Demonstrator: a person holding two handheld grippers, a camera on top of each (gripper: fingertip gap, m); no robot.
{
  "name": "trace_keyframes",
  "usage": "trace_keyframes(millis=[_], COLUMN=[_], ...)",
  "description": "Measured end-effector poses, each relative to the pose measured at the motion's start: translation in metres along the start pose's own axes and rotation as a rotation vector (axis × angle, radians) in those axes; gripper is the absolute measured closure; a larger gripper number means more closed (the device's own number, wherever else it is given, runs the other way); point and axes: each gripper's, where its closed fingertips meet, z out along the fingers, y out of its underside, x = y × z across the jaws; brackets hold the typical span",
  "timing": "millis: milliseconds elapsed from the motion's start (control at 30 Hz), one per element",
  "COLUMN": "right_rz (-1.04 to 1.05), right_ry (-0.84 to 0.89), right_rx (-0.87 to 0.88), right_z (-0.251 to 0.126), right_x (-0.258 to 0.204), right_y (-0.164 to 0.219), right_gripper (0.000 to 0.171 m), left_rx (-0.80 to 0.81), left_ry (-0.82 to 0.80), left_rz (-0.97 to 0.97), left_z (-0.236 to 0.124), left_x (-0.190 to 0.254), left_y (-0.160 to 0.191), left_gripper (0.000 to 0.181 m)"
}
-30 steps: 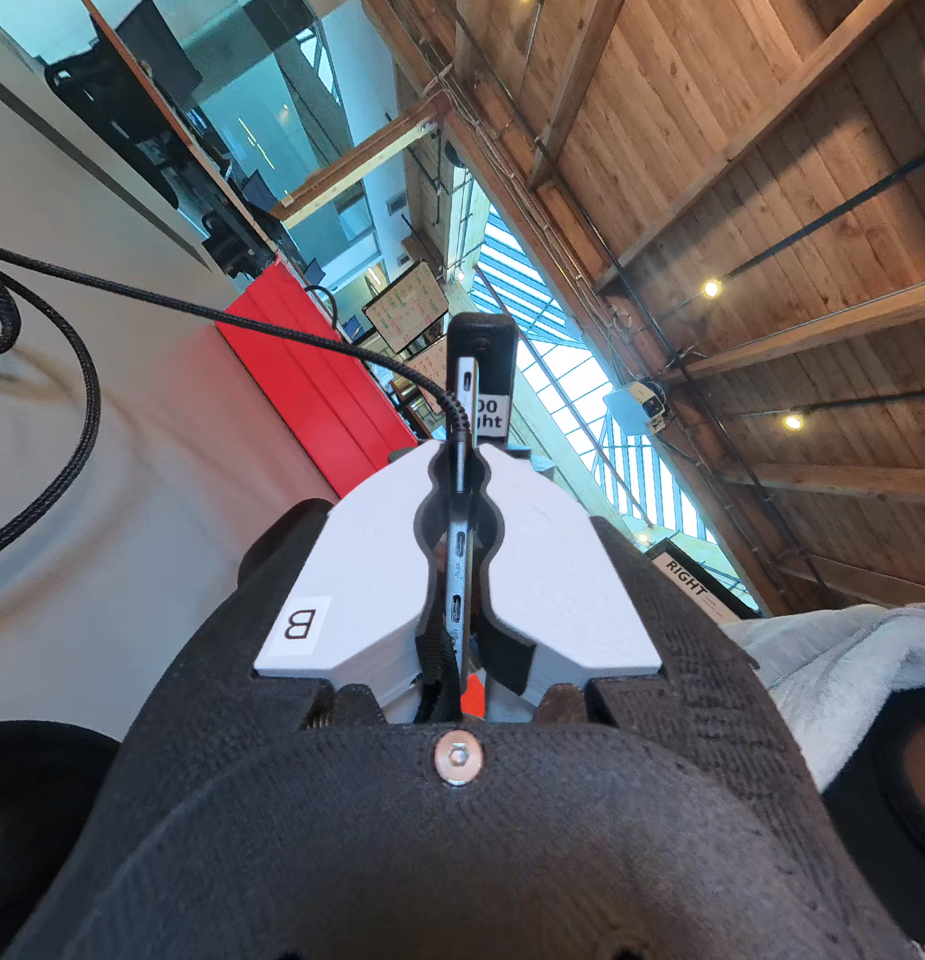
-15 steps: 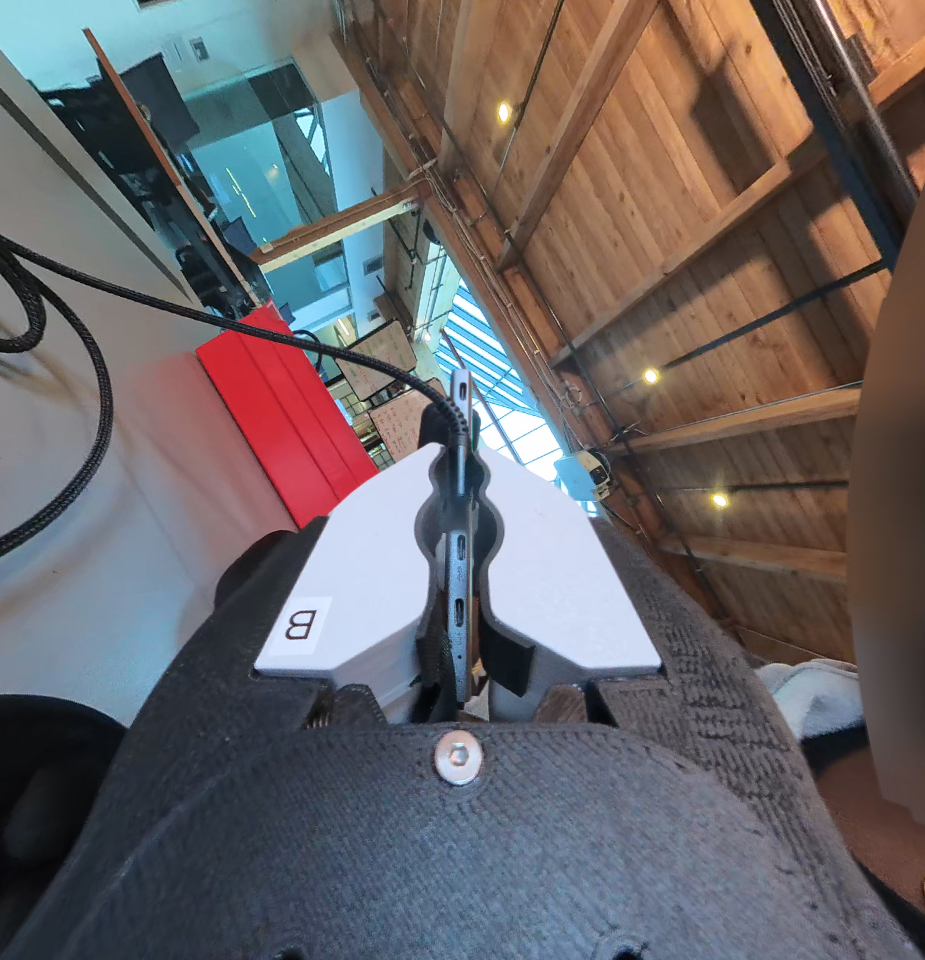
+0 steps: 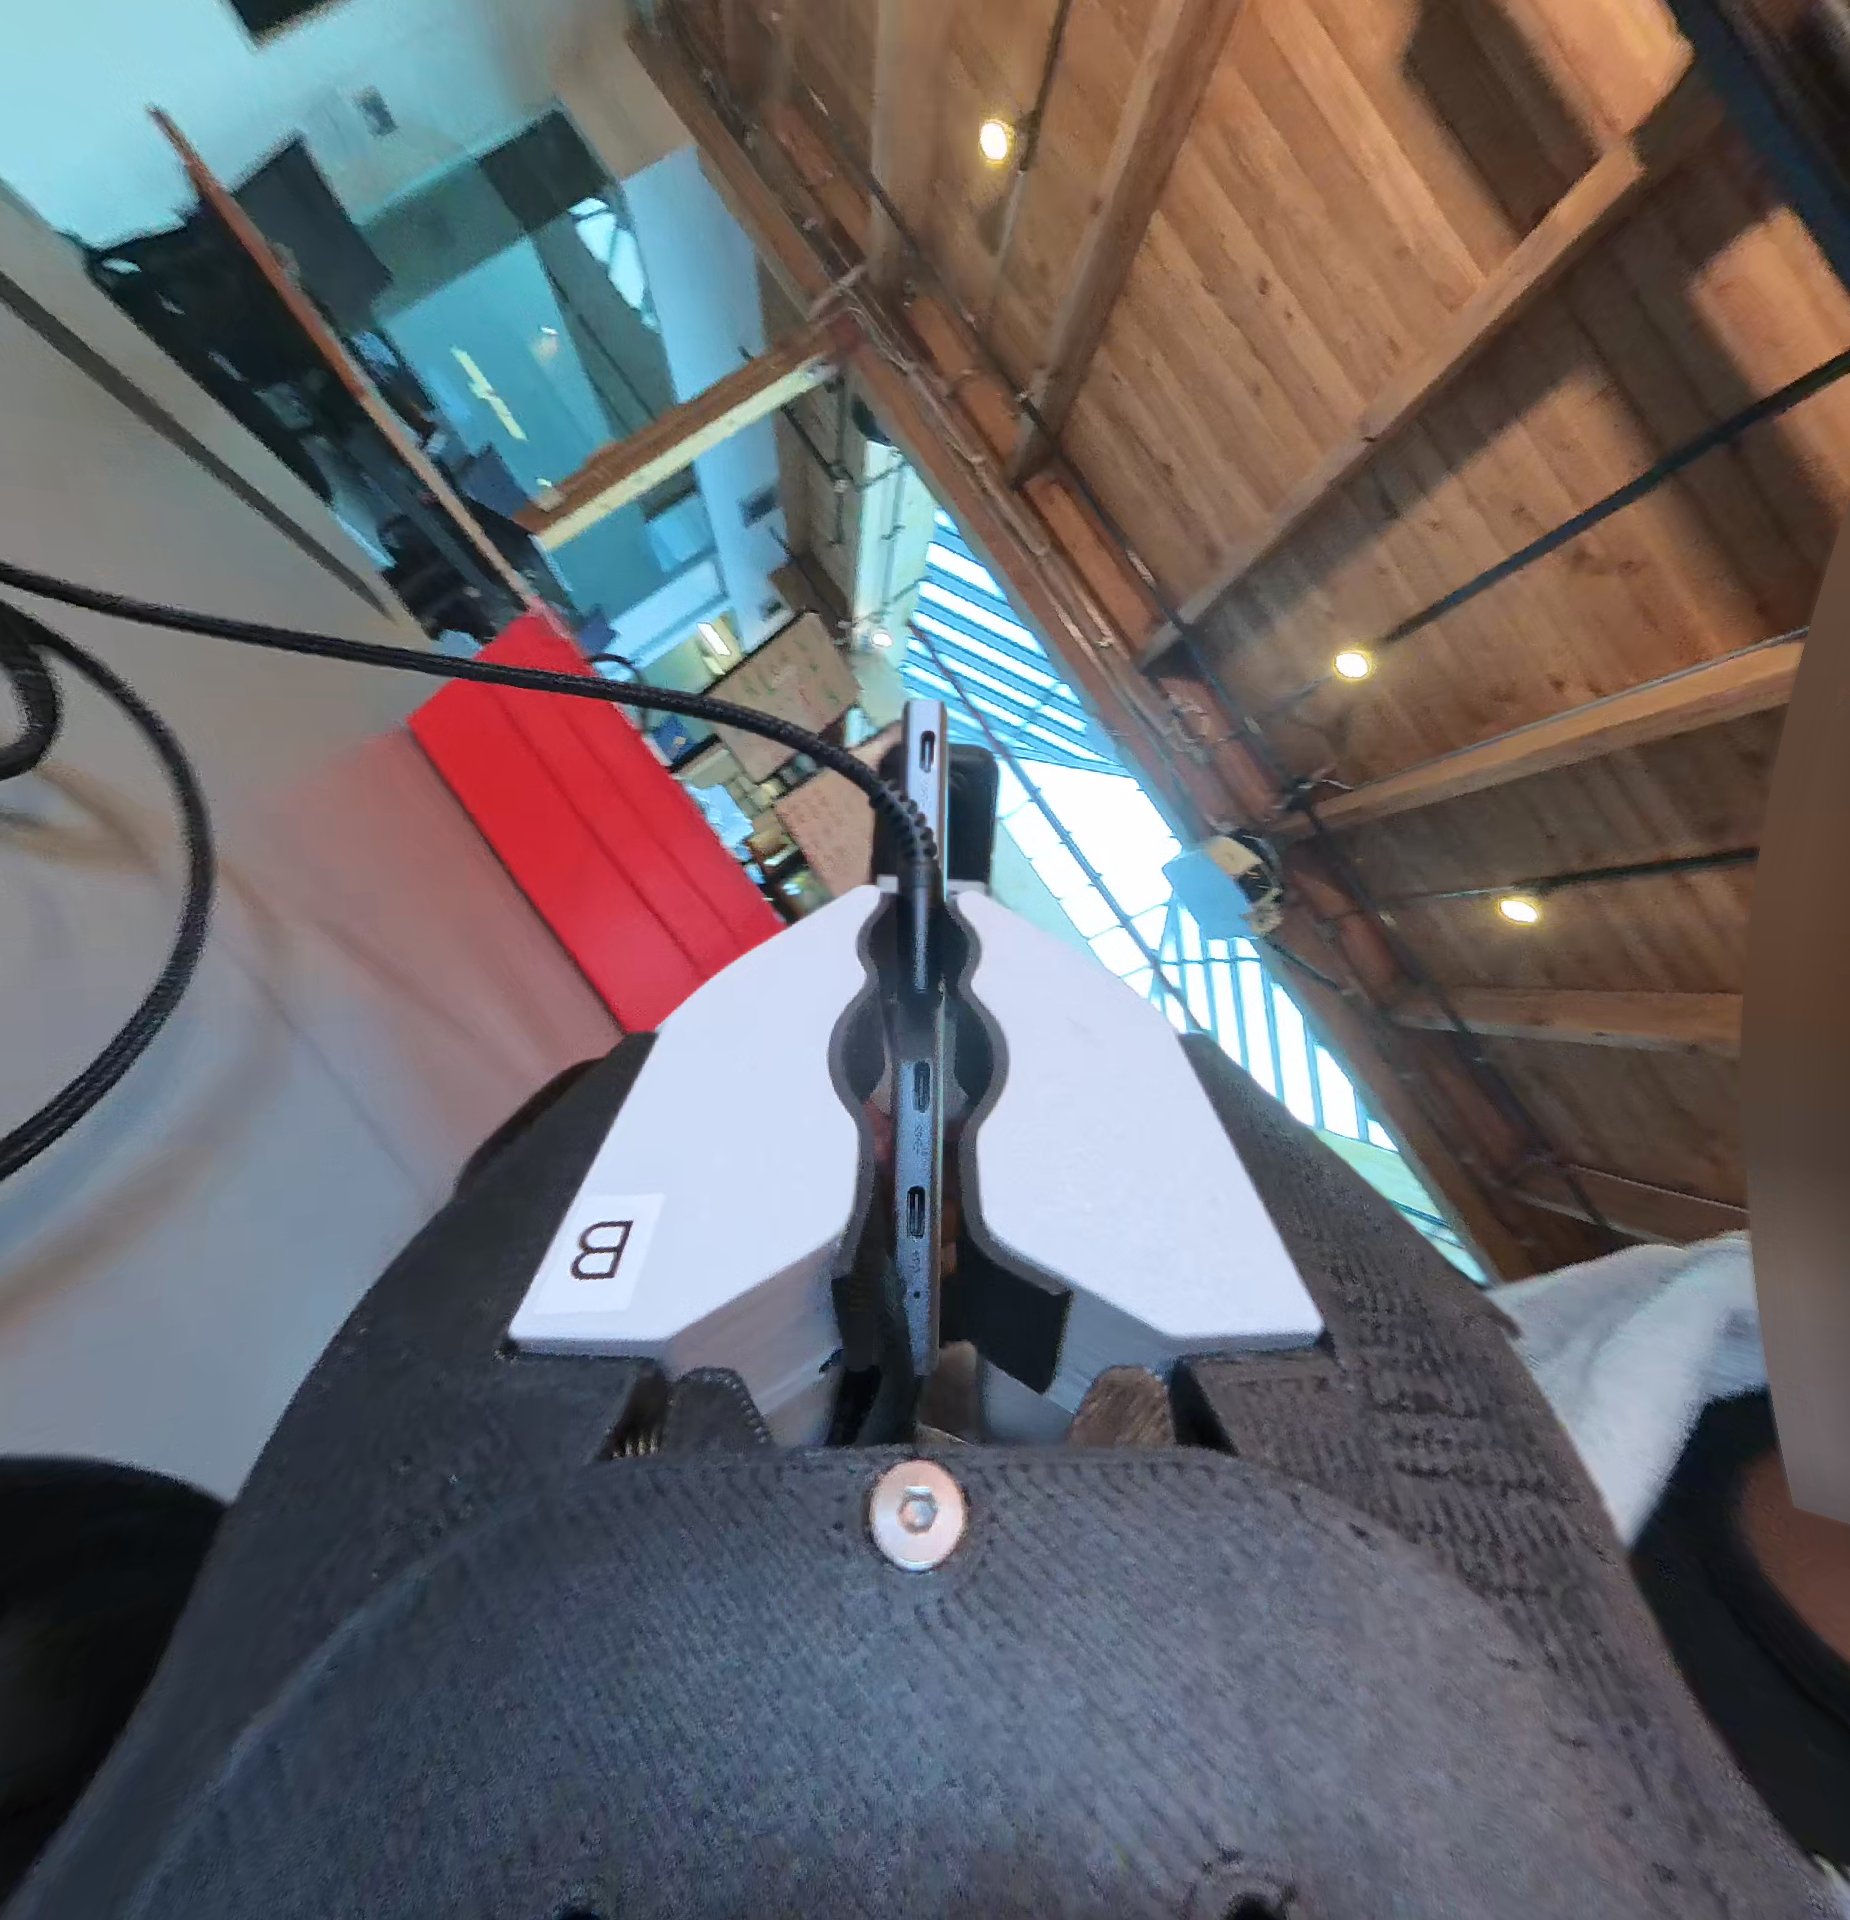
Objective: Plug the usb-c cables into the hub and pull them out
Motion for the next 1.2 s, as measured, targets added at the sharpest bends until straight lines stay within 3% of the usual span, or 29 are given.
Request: trace_keyframes(millis=[67,133,200,267,367,467,600,767,967,1033,1100,1200], right_rz=[-0.018,-0.057,-0.088,-0.078,0.005,0.058,-0.089,-0.376,-0.51,-0.461,-0.437,-0.428], right_ry=[-0.013,0.007,0.059,0.12,0.196,0.233,0.456,0.676,0.626,0.595,0.524,0.469], right_rx=[-0.073,-0.149,-0.289,-0.473,-0.589,-0.603,-0.527,-0.303,0.381,0.646,0.846,0.903], right_z=[0.0,-0.007,-0.02,-0.034,-0.042,-0.044,-0.053,-0.068,-0.109,-0.14,-0.168,-0.186], right_x=[-0.008,-0.012,-0.006,0.011,0.044,0.071,0.111,0.106,0.017,-0.003,-0.016,-0.024], right_y=[-0.002,-0.013,-0.016,-0.006,0.011,0.024,0.018,-0.028,-0.091,-0.097,-0.101,-0.107], right_gripper=[0.162,0.162,0.162,0.162,0.162,0.16,0.149,0.139,0.121,0.118,0.125,0.126], left_rx=[-0.008,0.047,0.138,0.212,0.29,0.245,0.146,0.145,0.061,-0.081,-0.313,-0.488], left_ry=[0.082,0.126,0.151,0.147,0.128,0.109,0.111,0.062,-0.003,-0.145,-0.266,-0.534], left_rz=[-0.004,0.009,0.044,0.151,0.335,0.401,0.442,0.565,0.755,0.746,0.699,0.766], left_z=[0.0,-0.004,-0.013,-0.023,-0.034,-0.033,-0.029,-0.03,-0.05,-0.074,-0.113,-0.181], left_x=[0.011,0.018,0.024,0.031,0.041,0.044,0.049,0.064,0.106,0.1,0.093,0.08], left_y=[0.001,-0.006,-0.02,-0.032,-0.043,-0.039,-0.03,-0.042,-0.077,-0.093,-0.1,-0.135], left_gripper=[0.169,0.135,0.12,0.12,0.119,0.118,0.123,0.134,0.133,0.132,0.13,0.128])
